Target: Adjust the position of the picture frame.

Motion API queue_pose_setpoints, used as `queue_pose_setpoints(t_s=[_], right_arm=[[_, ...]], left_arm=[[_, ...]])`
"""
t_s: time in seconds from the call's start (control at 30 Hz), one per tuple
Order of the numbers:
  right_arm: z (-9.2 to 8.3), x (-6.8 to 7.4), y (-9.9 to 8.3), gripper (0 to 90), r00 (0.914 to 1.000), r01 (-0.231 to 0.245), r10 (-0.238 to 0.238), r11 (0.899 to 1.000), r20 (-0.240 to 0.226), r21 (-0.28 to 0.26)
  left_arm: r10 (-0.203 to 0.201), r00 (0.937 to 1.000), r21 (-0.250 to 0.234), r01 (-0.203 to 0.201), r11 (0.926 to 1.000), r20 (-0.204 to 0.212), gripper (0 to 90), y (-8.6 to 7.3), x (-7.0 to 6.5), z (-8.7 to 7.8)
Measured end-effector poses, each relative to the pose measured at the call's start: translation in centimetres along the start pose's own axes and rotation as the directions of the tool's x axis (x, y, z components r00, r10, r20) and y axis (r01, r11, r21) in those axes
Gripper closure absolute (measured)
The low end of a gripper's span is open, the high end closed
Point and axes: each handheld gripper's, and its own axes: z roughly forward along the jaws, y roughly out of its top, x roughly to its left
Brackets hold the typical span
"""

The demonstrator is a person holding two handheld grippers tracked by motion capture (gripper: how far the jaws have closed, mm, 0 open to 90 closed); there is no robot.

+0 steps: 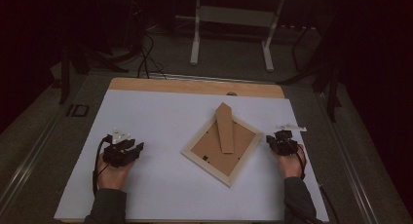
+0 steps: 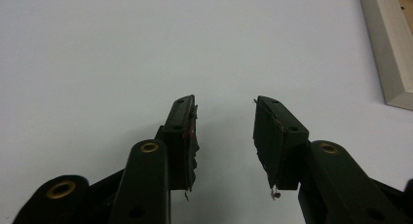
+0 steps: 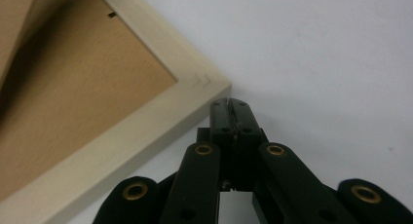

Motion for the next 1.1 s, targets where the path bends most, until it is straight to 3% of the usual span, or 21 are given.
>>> queue_pose_setpoints(t_s=[0.17,0.2,0.53,0.77,1.1], right_arm=[[0.8,0.0,0.6,90.0,0.9996,-0.023,0.023,1.000,0.014,0.009],[1.1,-0.1,0.8,90.0,0.9994,-0.028,0.028,1.000,0.020,0.014],[2.0,-0.9,1.5,90.0,0.9964,-0.080,0.079,0.997,0.030,0.022],[2.5,-0.8,2.0,90.0,0.9961,-0.086,0.085,0.996,0.026,0.032],[3.3,-0.9,2.3,90.0,0.9959,-0.085,0.082,0.994,0.038,0.062]], left_arm=[[0.000,1.0000,0.000,0.000,1.0000,-0.007,60.7,0.0,-0.1,0.1],[-0.012,0.9999,-0.023,0.012,0.9997,-0.010,63.3,0.0,-0.2,0.0],[-0.001,1.0000,-0.024,0.001,0.9997,-0.001,79.0,0.0,-0.3,0.0],[0.021,0.9997,-0.037,-0.021,0.9991,-0.010,88.8,0.0,-0.6,-0.1],[0.014,0.9999,-0.035,-0.014,0.9993,0.001,89.5,-0.1,-0.6,0.1]])
